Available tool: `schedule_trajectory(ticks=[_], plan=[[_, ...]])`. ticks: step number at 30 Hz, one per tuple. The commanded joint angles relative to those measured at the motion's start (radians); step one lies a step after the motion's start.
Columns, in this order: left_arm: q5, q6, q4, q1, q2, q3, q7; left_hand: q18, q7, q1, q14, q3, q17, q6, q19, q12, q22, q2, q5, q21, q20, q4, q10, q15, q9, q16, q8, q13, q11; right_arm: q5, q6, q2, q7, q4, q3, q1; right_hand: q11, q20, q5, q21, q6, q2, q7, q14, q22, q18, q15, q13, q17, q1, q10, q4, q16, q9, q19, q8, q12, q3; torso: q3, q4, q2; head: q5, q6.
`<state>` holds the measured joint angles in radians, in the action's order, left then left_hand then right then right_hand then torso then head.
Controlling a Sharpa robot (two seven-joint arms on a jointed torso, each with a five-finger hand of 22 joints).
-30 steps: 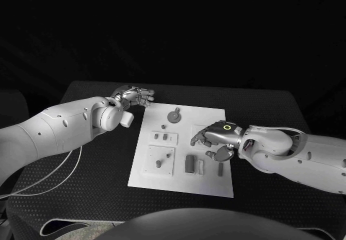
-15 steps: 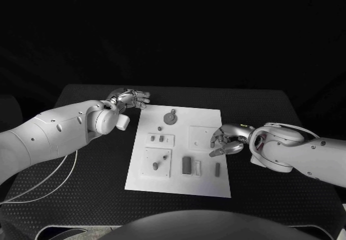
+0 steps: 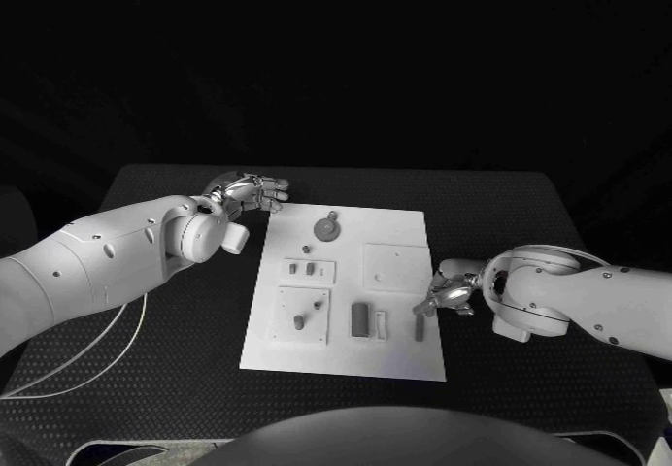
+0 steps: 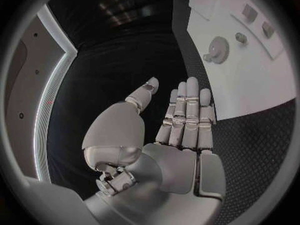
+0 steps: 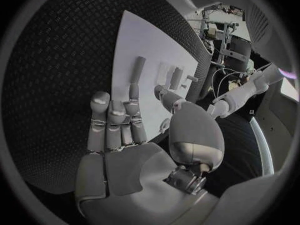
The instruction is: Assemble the parts on the task board
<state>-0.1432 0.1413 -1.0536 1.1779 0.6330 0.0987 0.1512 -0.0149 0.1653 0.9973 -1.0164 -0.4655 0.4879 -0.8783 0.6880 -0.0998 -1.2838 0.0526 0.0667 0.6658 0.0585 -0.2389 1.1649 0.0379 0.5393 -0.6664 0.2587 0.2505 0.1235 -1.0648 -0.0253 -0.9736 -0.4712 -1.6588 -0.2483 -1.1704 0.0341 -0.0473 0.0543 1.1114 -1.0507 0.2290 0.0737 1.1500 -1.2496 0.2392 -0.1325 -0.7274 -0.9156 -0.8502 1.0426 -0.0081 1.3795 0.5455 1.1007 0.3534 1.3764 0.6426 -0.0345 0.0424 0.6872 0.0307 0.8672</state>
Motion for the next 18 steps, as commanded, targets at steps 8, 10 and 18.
schedule_trajectory(ticks=[8, 10, 18], plan=[[-0.010, -0.025, -0.008, 0.001, 0.001, 0.000, 0.003, -0.011, -0.008, -0.003, -0.001, 0.001, 0.002, 0.001, 0.002, 0.002, -0.001, -0.002, 0.000, -0.004, -0.006, 0.004, -0.002, 0.008, -0.001, 0.004, 0.003, -0.001, -0.002, 0.048, 0.067, 0.014, -0.108, 0.007, 0.000, 0.014, 0.001, -0.002, -0.005, 0.005, -0.002, -0.013, 0.001, 0.025, 0.007, 0.023, 0.000, -0.005, -0.004, 0.039, 0.038, 0.036, -0.012, 0.002, 0.021, -0.001, -0.013, 0.036, -0.0013, 0.0007, 0.000, 0.003, 0.005], [-0.011, -0.025, -0.009, 0.001, 0.002, 0.000, 0.003, -0.010, -0.008, -0.004, -0.001, 0.001, 0.002, 0.001, 0.002, 0.002, -0.001, -0.002, 0.000, -0.004, -0.006, 0.005, -0.002, 0.008, -0.001, 0.004, 0.003, -0.001, -0.002, 0.052, 0.068, 0.022, -0.108, 0.009, 0.000, 0.017, 0.002, -0.002, -0.005, 0.008, -0.006, -0.017, 0.000, 0.030, 0.008, 0.023, 0.000, -0.010, -0.007, 0.046, 0.045, 0.040, -0.012, 0.004, 0.025, -0.001, -0.013, 0.044, -0.0011, 0.0006, 0.000, 0.004, 0.005], [-0.012, -0.025, -0.012, 0.001, 0.004, 0.000, 0.002, -0.010, -0.009, -0.005, -0.001, 0.001, 0.002, 0.001, 0.002, 0.001, -0.002, -0.002, -0.001, -0.004, -0.006, 0.005, -0.002, 0.008, -0.001, 0.004, 0.003, -0.001, -0.002, 0.056, 0.045, 0.046, -0.109, 0.019, 0.000, 0.039, 0.003, -0.003, -0.005, 0.012, -0.009, -0.011, -0.001, 0.038, 0.008, 0.023, -0.001, -0.021, -0.014, 0.064, 0.052, 0.043, -0.017, 0.005, 0.029, -0.004, -0.018, 0.058, -0.0005, 0.0018, 0.000, 0.002, 0.005]])
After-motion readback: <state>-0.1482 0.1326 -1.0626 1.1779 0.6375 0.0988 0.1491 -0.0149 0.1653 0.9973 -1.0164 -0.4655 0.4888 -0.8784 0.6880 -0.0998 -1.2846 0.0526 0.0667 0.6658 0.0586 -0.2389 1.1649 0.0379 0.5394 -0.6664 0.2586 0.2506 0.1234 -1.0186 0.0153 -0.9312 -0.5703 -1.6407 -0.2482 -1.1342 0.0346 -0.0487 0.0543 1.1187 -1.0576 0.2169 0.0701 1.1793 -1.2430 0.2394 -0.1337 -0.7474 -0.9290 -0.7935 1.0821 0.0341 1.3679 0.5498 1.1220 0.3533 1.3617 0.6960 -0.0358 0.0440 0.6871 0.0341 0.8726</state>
